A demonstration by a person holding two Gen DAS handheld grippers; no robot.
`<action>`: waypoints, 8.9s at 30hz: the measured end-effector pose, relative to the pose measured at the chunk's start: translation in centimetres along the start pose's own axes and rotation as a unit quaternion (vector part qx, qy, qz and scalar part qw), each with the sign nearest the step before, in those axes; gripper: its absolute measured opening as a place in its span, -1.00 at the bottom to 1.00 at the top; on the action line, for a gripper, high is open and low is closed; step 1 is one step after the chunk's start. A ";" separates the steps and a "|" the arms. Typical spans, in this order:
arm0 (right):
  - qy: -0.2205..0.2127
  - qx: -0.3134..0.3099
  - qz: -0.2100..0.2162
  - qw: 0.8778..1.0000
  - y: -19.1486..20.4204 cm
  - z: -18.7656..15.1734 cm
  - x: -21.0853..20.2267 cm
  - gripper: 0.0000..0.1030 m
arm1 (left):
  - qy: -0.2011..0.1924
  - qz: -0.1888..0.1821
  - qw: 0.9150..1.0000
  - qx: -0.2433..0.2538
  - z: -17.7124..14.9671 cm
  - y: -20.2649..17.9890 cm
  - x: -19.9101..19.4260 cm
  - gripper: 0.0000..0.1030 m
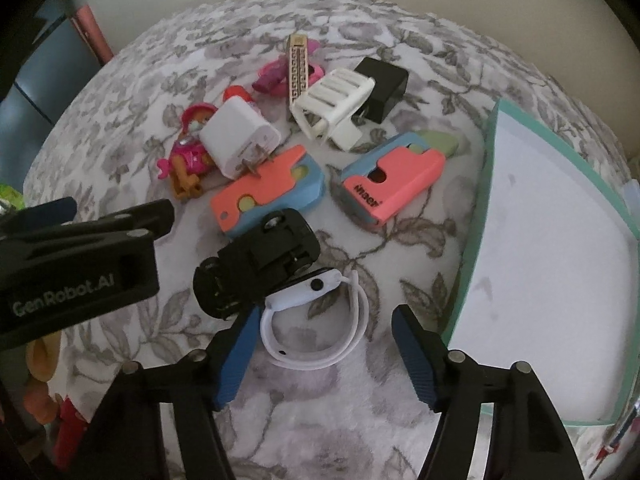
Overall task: Organize rigid objects
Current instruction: 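Grasp the white smartwatch with the right tool while the left tool reaches for the black toy car, then close the left tool on the black toy car while the right tool holds the watch, then carry the car and watch into the teal-rimmed tray and open both tools, then lift both open tools out of the tray toward the object pile, then grasp the pink-and-blue phone case with the right tool while the left tool reaches the white charger cube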
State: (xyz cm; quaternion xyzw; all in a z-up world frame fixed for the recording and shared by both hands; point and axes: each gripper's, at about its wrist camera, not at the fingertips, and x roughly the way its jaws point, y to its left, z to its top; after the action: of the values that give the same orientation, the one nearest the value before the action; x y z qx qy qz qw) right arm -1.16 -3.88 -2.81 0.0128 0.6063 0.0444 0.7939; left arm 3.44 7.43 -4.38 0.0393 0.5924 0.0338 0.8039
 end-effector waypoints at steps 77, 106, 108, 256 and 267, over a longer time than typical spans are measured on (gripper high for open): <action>-0.006 0.080 -0.015 0.997 -5.8 -2.1 -3.1 0.10 | 0.036 -0.192 0.977 0.089 -2.1 -6.9 -1.1 -0.18; -0.083 0.298 -0.135 0.941 -18.9 -3.5 -4.6 0.11 | -0.031 -0.217 0.962 0.162 1.9 -19.6 -8.5 -0.18; -0.083 0.313 -0.143 0.935 -20.0 -4.2 -4.5 0.11 | -0.028 -0.218 0.962 0.161 2.1 -20.7 -8.0 -0.18; -0.048 0.148 -0.010 0.988 -5.6 8.0 4.3 0.23 | 0.029 -0.112 0.993 -0.015 9.2 -0.2 0.0 0.90; -0.053 0.106 -0.059 0.991 -3.9 9.2 5.5 0.21 | 0.034 -0.109 0.993 0.012 9.0 -1.3 0.1 0.90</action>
State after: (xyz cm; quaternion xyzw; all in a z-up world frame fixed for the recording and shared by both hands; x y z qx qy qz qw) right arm 9.39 -6.93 -5.97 0.0631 0.5645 -0.0675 0.8202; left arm 12.05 5.90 -1.95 -0.0171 0.6206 -0.0595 0.7817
